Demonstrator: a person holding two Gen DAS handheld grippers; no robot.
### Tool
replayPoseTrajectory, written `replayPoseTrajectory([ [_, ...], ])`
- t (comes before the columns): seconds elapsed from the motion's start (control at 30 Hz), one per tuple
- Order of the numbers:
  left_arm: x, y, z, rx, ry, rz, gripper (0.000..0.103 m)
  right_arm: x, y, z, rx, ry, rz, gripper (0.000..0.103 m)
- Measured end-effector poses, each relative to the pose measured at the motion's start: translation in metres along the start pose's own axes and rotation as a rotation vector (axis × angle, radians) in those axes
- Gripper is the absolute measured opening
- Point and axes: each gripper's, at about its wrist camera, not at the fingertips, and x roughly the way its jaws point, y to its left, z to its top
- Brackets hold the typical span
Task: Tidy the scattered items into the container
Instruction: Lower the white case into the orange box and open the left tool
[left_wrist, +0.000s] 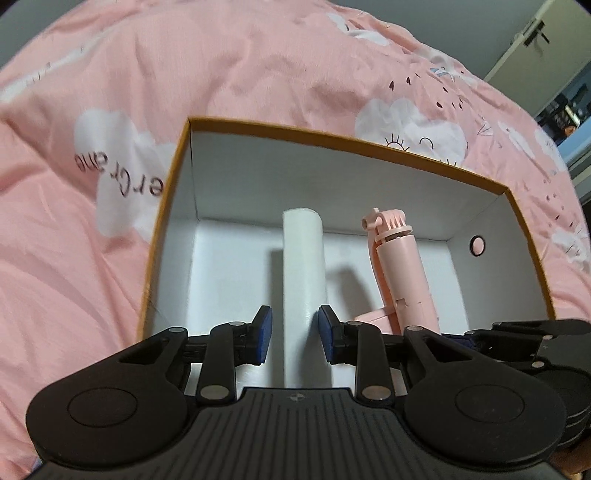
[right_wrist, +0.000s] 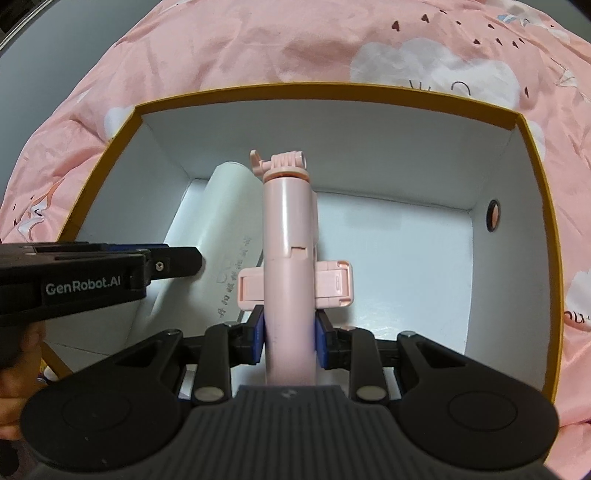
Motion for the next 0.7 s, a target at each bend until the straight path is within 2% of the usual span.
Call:
replayPoseTrajectory([
  [0.2, -0.004, -0.006, -0.002, 0.063, -0.016, 0.069, 0.032, 0.002, 0.007, 0.003, -0.010, 0.017, 0.006, 0.029],
  [0.37, -0.003, -0.007, -0.002, 0.096, -0.017, 0.105, 0.023, 0.010, 0.014, 0.010, -0.003, 0.044, 0.030, 0.029],
  [0.57, -0.020, 0.002, 0.001, 0.069, -0.068, 0.027, 0.023, 0.015, 0.024, 0.015, -0.017, 0.061, 0.036, 0.029],
  [0.7, -0.047, 0.010, 0.000, 0.075, -0.153, -0.016, 0.024, 0.020, 0.026, 0.019, -0.010, 0.079, 0.024, 0.029],
])
